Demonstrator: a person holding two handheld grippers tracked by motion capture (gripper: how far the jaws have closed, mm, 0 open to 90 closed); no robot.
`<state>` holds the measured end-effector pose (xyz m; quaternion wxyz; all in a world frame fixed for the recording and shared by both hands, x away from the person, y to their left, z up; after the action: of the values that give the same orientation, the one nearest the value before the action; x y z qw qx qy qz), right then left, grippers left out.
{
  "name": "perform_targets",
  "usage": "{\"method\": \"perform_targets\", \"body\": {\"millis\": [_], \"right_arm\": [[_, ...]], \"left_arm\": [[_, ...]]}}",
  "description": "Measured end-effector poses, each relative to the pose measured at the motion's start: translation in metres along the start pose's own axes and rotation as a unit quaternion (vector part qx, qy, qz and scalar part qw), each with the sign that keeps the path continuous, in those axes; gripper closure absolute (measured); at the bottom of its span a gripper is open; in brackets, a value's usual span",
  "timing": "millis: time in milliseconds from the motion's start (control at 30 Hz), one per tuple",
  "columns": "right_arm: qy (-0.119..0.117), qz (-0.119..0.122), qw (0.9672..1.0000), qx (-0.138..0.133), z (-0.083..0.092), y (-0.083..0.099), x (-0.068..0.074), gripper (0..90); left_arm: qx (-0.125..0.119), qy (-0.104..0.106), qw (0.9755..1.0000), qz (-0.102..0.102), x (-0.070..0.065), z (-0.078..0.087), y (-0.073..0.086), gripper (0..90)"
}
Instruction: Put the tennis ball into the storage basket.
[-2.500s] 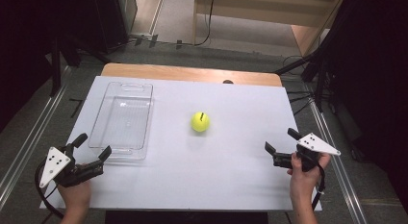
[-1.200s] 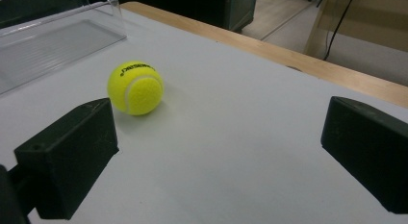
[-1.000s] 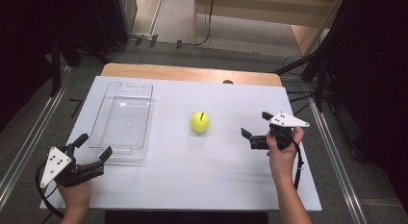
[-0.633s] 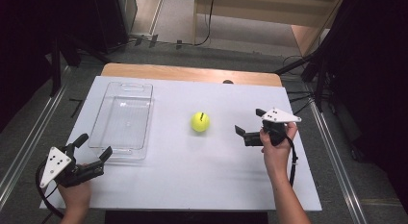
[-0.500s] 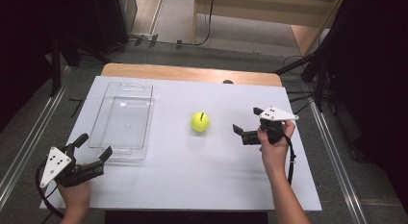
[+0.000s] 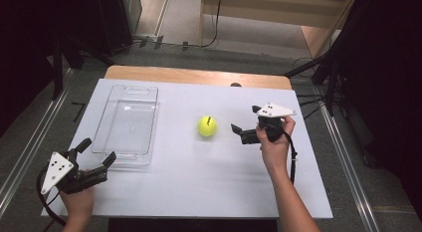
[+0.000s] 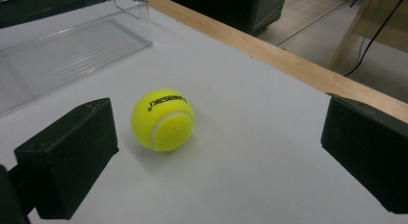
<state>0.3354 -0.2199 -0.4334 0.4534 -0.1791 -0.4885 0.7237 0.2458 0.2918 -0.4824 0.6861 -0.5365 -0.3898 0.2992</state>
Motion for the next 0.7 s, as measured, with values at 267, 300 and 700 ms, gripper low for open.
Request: {"method": "perform_targets", "body": {"millis": [267,300,700], "right_arm": [[-0.005,0.002,0.9999,0.010,-0.010,-0.006,0.001,0.0],[-0.006,0.001,0.9999,0.012,-0.011,-0.007,0.002,0.0],[-0.014,0.007,0.9994,0.031,-0.027,-0.015,0.003,0.0]], "left_arm": [[-0.003,0.000,1.0000,0.001,0.000,0.000,0.000,11.0],[-0.002,0.000,1.0000,0.001,0.000,0.000,0.000,11.0],[-0.004,0.001,1.0000,0.003,0.000,0.000,0.000,11.0]]}}
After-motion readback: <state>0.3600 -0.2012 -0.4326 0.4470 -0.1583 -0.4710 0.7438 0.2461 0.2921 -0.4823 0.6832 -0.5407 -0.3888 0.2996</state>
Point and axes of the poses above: each handheld gripper's, and its own axes: z roughly backward along the jaws, y roughly out of its underside, x roughly to its left, the point moved 1 cm from there along -z, roughly forward along the jaws, and after that the axes turned 12 degrees about -z, right-handed, at the moved point
